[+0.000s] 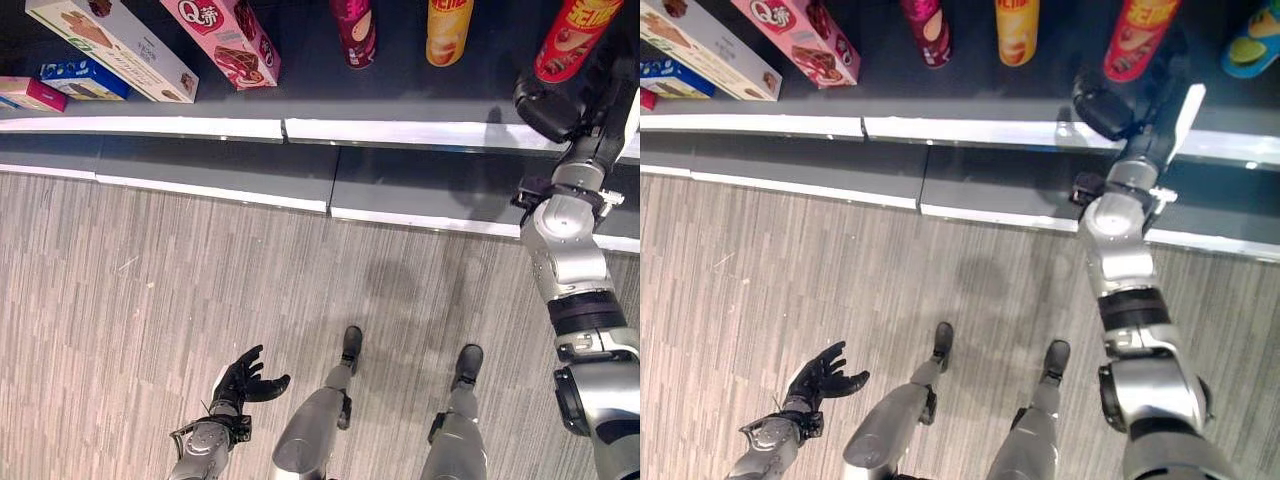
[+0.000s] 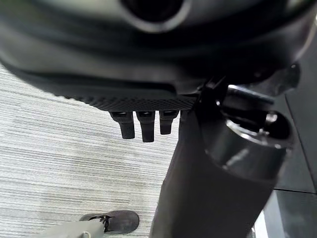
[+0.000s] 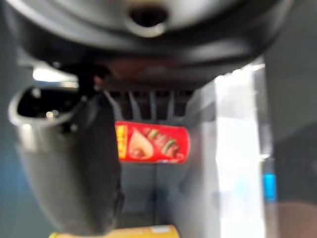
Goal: Put the goods on the table back onto the shelves and tidy them up.
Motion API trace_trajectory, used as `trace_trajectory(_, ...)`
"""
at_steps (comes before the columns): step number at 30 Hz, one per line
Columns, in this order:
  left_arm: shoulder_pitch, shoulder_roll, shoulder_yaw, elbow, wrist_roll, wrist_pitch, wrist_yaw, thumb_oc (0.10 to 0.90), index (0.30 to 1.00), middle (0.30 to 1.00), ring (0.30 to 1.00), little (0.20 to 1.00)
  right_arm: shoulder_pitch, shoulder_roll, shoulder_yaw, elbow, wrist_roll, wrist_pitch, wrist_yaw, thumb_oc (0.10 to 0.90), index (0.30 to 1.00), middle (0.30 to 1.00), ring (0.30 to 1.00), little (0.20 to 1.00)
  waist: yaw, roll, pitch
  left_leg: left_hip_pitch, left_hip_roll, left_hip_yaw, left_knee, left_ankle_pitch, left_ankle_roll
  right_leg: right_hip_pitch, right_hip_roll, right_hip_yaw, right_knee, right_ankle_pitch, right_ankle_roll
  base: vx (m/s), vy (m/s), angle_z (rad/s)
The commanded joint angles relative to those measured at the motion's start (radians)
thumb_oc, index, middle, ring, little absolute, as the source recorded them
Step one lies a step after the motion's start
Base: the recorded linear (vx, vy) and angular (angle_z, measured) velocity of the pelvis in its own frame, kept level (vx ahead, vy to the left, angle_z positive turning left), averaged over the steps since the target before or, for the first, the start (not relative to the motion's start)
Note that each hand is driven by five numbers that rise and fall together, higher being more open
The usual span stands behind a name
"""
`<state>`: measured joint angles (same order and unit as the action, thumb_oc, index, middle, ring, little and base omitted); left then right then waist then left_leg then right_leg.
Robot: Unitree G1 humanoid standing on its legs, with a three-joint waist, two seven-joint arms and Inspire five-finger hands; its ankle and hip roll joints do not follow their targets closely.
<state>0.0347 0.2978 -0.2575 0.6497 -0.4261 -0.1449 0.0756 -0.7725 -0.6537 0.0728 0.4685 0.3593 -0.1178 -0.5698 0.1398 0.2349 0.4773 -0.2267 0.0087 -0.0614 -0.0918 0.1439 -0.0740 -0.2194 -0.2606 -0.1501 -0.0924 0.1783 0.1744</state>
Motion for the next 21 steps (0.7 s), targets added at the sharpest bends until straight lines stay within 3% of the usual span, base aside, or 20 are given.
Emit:
trace_trajectory(1, 0.055, 0.063, 0.021, 0.015, 0.035, -0.009, 0.014, 0.8, 0.9, 0.9, 0.9, 0.9, -0.013, -0.023, -0.042, -0.151, -0.081, -0.124, 0.011, 0.8, 0.9, 0.9, 0.9, 0.9, 0.004, -0.056, -0.082, -0.042, 0.075, -0.034, 0.035, -0.082, -0.06, -0.019, -0.069, 0.017, 0.162, -0.158, 0.054, 0.01, -0.033, 0.07)
trace_trajectory(3, 0.056, 0.063, 0.022, 0.019, 0.041, -0.009, 0.013, 0.8, 0.9, 0.9, 0.9, 0.9, 0.01, -0.011, -0.055, -0.169, -0.085, -0.126, 0.014, 0.8, 0.9, 0.9, 0.9, 0.9, 0.002, -0.062, -0.086, -0.035, 0.077, -0.036, 0.032, -0.081, -0.06, -0.009, -0.067, 0.011, 0.158, -0.157, 0.054, 0.01, -0.013, 0.02)
trace_trajectory(4, 0.054, 0.055, 0.031, 0.039, 0.052, -0.004, 0.011, 0.8, 0.9, 0.9, 0.9, 0.9, 0.067, 0.033, -0.078, -0.205, -0.078, -0.146, 0.03, 0.8, 0.9, 0.9, 0.9, 0.9, -0.005, -0.084, -0.103, -0.017, 0.082, -0.033, 0.031, -0.085, -0.061, 0.015, -0.063, -0.001, 0.147, -0.154, 0.054, 0.04, -0.02, 0.02)
trace_trajectory(9, 0.06, 0.039, 0.073, 0.079, 0.075, 0.008, 0.016, 0.8, 0.9, 0.9, 0.9, 0.9, 0.223, 0.109, -0.114, -0.324, -0.114, -0.161, 0.059, 0.8, 0.9, 0.9, 0.9, 0.9, -0.025, -0.136, -0.143, 0.026, 0.102, -0.022, 0.03, -0.096, -0.064, 0.064, -0.042, -0.014, 0.11, -0.144, 0.052, 0.06, -0.012, 0.0)
trace_trajectory(11, 0.074, 0.025, 0.127, 0.111, 0.092, 0.019, 0.014, 0.8, 0.9, 0.9, 0.9, 0.9, 0.399, 0.167, -0.154, -0.456, -0.101, -0.177, 0.13, 0.8, 0.9, 0.9, 0.9, 0.9, -0.057, -0.188, -0.19, 0.077, 0.123, 0.001, 0.019, -0.106, -0.067, 0.106, -0.025, -0.02, 0.074, -0.132, 0.053, 0.13, 0.012, -0.04)
trace_trajectory(13, 0.08, 0.017, 0.16, 0.13, 0.103, 0.021, 0.011, 0.8, 0.9, 0.9, 0.9, 0.9, 0.493, 0.182, -0.17, -0.526, -0.08, -0.193, 0.19, 0.8, 0.9, 0.9, 0.9, 0.9, -0.079, -0.213, -0.216, 0.101, 0.132, 0.016, 0.015, -0.113, -0.068, 0.123, -0.019, -0.019, 0.061, -0.126, 0.054, 0.12, 0.042, -0.24)
trace_trajectory(14, 0.084, 0.014, 0.187, 0.135, 0.121, 0.018, 0.006, 0.8, 0.9, 0.9, 0.9, 0.9, 0.584, 0.173, -0.182, -0.567, -0.035, -0.199, 0.27, 0.8, 0.9, 0.9, 0.9, 0.9, -0.101, -0.238, -0.24, 0.126, 0.138, 0.031, 0.014, -0.123, -0.068, 0.136, -0.013, -0.011, 0.058, -0.124, 0.055, 0.11, 0.078, -0.3)
trace_trajectory(16, 0.082, 0.013, 0.202, 0.146, 0.138, 0.016, -0.004, 0.8, 0.9, 0.9, 0.9, 0.9, 0.659, 0.182, -0.184, -0.599, 0.029, -0.206, 0.336, 0.8, 0.9, 0.9, 0.9, 0.9, -0.118, -0.257, -0.257, 0.152, 0.138, 0.049, 0.017, -0.138, -0.062, 0.146, -0.014, 0.006, 0.057, -0.121, 0.058, 0.1, 0.108, -0.23)
trace_trajectory(17, 0.073, 0.018, 0.224, 0.153, 0.152, 0.012, -0.015, 0.8, 0.9, 0.9, 0.9, 0.9, 0.732, 0.173, -0.201, -0.627, 0.074, -0.203, 0.405, 0.8, 0.9, 0.9, 0.9, 0.9, -0.146, -0.276, -0.273, 0.177, 0.134, 0.066, 0.032, -0.161, -0.054, 0.154, -0.02, 0.024, 0.061, -0.115, 0.065, 0.07, 0.106, -0.52)
trace_trajectory(18, 0.073, 0.018, 0.223, 0.153, 0.152, 0.011, -0.015, 0.8, 0.9, 0.9, 0.9, 0.9, 0.734, 0.173, -0.202, -0.628, 0.075, -0.203, 0.406, 0.8, 0.9, 0.9, 0.9, 0.9, -0.143, -0.277, -0.272, 0.178, 0.134, 0.068, 0.033, -0.163, -0.053, 0.154, -0.021, 0.027, 0.062, -0.115, 0.065, 0.08, 0.167, -0.57)
trace_trajectory(21, 0.048, 0.04, 0.238, 0.144, 0.156, -0.001, -0.015, 0.8, 0.9, 0.9, 0.9, 0.9, 0.788, 0.174, -0.251, -0.646, 0.106, -0.203, 0.431, 0.8, 0.9, 0.9, 0.9, 0.9, -0.198, -0.303, -0.29, 0.218, 0.112, 0.124, 0.063, -0.208, -0.028, 0.137, -0.037, 0.086, 0.074, -0.078, 0.085, 0.03, 0.168, -0.52)
